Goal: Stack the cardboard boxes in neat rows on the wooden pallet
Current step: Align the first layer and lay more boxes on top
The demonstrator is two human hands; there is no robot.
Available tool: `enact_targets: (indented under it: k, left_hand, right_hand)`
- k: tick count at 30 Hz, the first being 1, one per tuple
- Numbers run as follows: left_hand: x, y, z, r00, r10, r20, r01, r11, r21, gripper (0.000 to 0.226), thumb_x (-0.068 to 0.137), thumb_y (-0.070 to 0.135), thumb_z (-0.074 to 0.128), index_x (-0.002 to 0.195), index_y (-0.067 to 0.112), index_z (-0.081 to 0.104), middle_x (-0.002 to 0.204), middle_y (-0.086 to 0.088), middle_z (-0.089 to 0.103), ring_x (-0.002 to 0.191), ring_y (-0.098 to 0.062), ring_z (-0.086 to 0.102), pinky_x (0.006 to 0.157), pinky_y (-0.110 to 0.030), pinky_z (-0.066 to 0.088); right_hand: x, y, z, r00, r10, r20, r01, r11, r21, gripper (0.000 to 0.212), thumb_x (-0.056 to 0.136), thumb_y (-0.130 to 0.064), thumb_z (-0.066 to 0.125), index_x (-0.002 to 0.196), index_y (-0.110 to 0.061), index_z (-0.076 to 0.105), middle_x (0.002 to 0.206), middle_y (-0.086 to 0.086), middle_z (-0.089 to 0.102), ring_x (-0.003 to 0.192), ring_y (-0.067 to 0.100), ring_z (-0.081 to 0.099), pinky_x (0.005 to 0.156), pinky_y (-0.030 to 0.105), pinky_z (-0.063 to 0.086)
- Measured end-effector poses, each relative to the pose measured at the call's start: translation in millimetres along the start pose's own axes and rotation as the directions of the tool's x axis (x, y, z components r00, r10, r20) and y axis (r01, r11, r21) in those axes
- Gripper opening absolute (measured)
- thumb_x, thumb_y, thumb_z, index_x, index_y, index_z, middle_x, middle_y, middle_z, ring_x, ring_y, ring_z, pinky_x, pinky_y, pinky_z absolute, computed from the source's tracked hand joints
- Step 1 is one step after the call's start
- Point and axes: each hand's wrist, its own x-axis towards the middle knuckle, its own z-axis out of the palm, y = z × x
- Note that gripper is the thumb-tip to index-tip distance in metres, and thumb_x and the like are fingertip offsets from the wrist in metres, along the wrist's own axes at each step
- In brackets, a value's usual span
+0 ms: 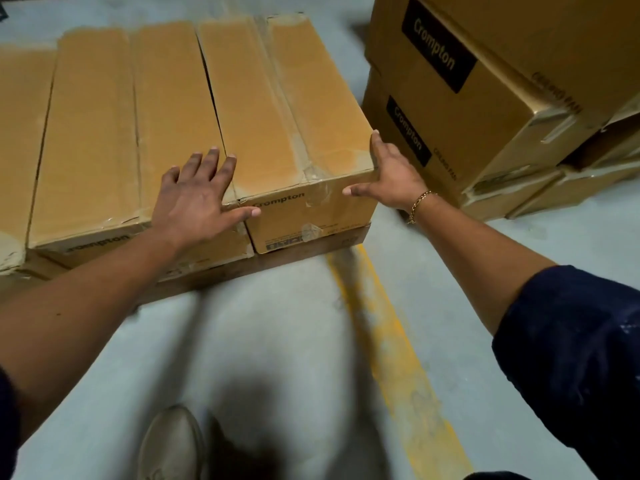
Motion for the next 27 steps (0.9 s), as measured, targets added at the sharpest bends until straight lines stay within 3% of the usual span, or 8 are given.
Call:
enact_targets:
  k: [6, 10, 13, 15, 19, 21, 24, 27]
  left_hand:
    - [-1.5, 2.7, -0.9, 1.0, -0.014, 0.003, 0.014, 1.0, 0.0, 0.111, 0.079, 0.096, 0.005, 0.164, 0.025, 0.008, 0.172, -0.008, 0.01, 0.157, -0.031, 0.013, 0.121, -0.057, 0.022]
    - [-1.9, 1.6, 0.2, 1.0, -0.017, -0.011, 0.017, 1.0, 0.001, 0.109, 0.081, 0.095, 0.008, 0.164, 0.025, 0.009, 0.172, -0.008, 0.011, 0.157, -0.031, 0.014, 0.12, -0.058, 0.023]
    - [-1.8, 1.1, -0.8, 1.0, -0.009, -0.009, 0.009, 1.0, 0.0, 0.108, 0.082, 0.094, 0.011, 0.164, 0.024, 0.012, 0.171, -0.01, 0.013, 0.156, -0.032, 0.017, 0.118, -0.059, 0.025]
    - [-2.3, 2.4, -2.9, 1.0, -0.008, 0.002, 0.008, 1.0, -0.011, 0.108, 0.082, 0.094, 0.014, 0.164, 0.023, 0.012, 0.172, -0.01, 0.013, 0.156, -0.033, 0.017, 0.118, -0.06, 0.025]
    - [-3.1, 5.4, -7.1, 0.999, -0.022, 0.041, 0.024, 0.999, -0.039, 0.112, 0.078, 0.096, 0.014, 0.165, 0.024, 0.008, 0.172, -0.01, 0.008, 0.157, -0.034, 0.013, 0.121, -0.061, 0.021]
    - [-0.1, 6.1, -11.9, 0.996, -0.024, 0.087, 0.028, 0.999, -0.046, 0.114, 0.078, 0.098, 0.018, 0.165, 0.024, 0.004, 0.173, -0.008, 0.002, 0.158, -0.032, 0.009, 0.122, -0.06, 0.017]
    - [7.7, 7.4, -25.4, 0.967, -0.014, 0.254, 0.02, 1.0, -0.022, 0.114, 0.079, 0.091, 0.03, 0.165, 0.024, -0.007, 0.172, -0.007, -0.011, 0.159, -0.031, 0.0, 0.123, -0.06, 0.015]
    - [11.7, 11.0, -36.8, 0.931, -0.036, 0.364, 0.042, 0.999, -0.009, 0.117, 0.075, 0.087, 0.032, 0.164, 0.025, -0.012, 0.171, -0.007, -0.018, 0.159, -0.03, -0.005, 0.124, -0.06, 0.015]
  right_hand:
    - [0.4, 3.3, -1.0, 1.0, -0.01, 0.0, 0.01, 0.999, 0.045, 0.13, 0.071, -0.06, 0.084, 0.163, -0.023, 0.0, 0.165, 0.004, 0.025, 0.148, 0.028, 0.03, 0.117, 0.044, 0.035]
    - [1.7, 19.8, -4.4, 0.998, 0.018, 0.057, -0.036, 0.942, 0.335, 0.125, 0.07, -0.055, 0.088, 0.163, -0.021, 0.01, 0.164, 0.0, 0.032, 0.148, 0.022, 0.033, 0.119, 0.037, 0.031]
    - [6.4, 32.0, -0.7, 0.99, 0.053, 0.128, -0.112, 0.848, 0.517, 0.092, 0.076, -0.065, 0.077, 0.152, -0.029, 0.04, 0.146, -0.009, 0.055, 0.131, 0.014, 0.053, 0.114, 0.044, 0.043]
    - [8.1, 34.0, 1.3, 0.986, 0.068, 0.154, -0.144, 0.815, 0.562, 0.072, 0.087, -0.068, 0.062, 0.146, -0.031, 0.047, 0.142, -0.011, 0.058, 0.129, 0.013, 0.054, 0.113, 0.048, 0.043]
    - [5.8, 32.6, 0.1, 0.985, 0.073, 0.158, -0.15, 0.822, 0.55, 0.078, 0.092, -0.069, 0.051, 0.157, -0.029, 0.033, 0.159, -0.006, 0.041, 0.144, 0.02, 0.039, 0.117, 0.05, 0.038]
    - [3.6, 29.6, -2.6, 0.983, 0.092, 0.16, -0.167, 0.811, 0.561, 0.076, 0.096, -0.064, 0.051, 0.159, -0.028, 0.028, 0.161, -0.004, 0.036, 0.145, 0.022, 0.038, 0.11, 0.044, 0.044]
    - [0.1, 26.4, -2.3, 0.973, 0.148, 0.177, -0.225, 0.777, 0.588, 0.074, 0.099, -0.059, 0.051, 0.16, -0.025, 0.027, 0.162, 0.0, 0.034, 0.143, 0.026, 0.04, 0.09, 0.039, 0.05]
    - [-1.1, 25.8, -0.4, 0.969, 0.181, 0.165, -0.243, 0.807, 0.538, 0.078, 0.096, -0.065, 0.05, 0.159, -0.024, 0.028, 0.163, 0.001, 0.032, 0.144, 0.03, 0.039, 0.093, 0.043, 0.052]
